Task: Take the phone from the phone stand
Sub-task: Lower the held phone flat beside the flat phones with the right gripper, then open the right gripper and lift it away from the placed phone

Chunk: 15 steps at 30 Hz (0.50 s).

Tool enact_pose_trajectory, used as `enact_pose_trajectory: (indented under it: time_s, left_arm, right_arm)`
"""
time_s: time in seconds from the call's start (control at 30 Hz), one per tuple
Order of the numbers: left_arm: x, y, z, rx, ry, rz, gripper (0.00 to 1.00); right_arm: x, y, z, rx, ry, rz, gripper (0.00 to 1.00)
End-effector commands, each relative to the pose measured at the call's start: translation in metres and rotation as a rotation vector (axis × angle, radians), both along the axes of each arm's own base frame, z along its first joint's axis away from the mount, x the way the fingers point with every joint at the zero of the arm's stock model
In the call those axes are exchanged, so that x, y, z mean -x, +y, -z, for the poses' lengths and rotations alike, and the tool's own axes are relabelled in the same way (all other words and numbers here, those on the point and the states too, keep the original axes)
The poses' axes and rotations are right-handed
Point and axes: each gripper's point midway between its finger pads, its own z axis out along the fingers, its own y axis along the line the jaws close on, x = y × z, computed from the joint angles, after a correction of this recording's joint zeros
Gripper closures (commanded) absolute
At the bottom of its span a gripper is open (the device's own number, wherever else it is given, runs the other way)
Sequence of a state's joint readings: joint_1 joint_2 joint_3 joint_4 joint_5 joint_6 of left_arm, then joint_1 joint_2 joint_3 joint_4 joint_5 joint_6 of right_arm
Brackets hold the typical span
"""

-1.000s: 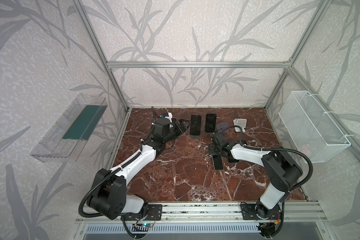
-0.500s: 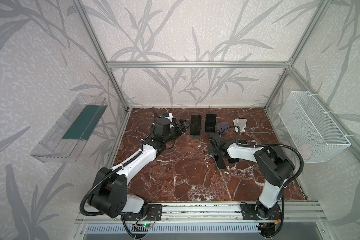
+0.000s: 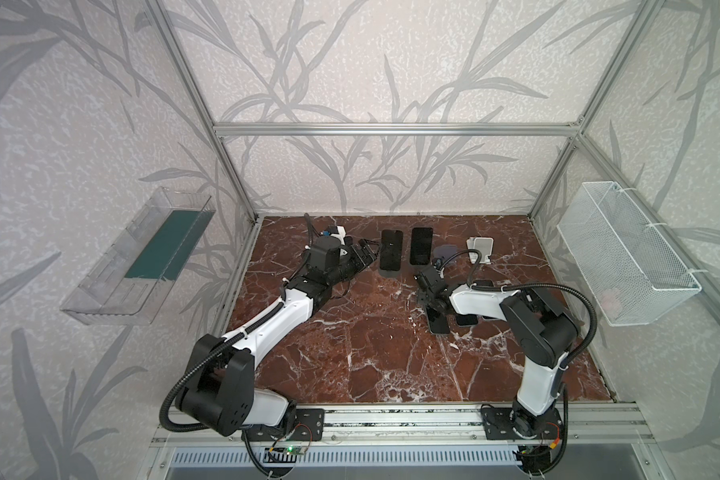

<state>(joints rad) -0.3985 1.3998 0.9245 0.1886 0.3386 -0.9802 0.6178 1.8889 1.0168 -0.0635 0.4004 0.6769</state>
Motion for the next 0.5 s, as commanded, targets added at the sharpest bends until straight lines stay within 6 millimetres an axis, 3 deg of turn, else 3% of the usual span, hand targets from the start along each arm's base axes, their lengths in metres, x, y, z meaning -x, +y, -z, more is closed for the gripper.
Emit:
enact_pose_trajectory:
  time_s: [0.0, 0.47]
  left_arm:
    - [-0.0004, -0.0018, -0.0099, 0.009, -0.026, 0.008, 0.06]
    - [-0.0005, -0.0011, -0.0128, 0.020, -0.033, 0.008, 0.06]
  right_arm:
    - [0.0146, -0.0117, 0.0246, 0.036, 0.090, 0.039, 0.28]
    - [0.0137, -0.0087, 0.0279, 0.031, 0.102, 0.025, 0.23]
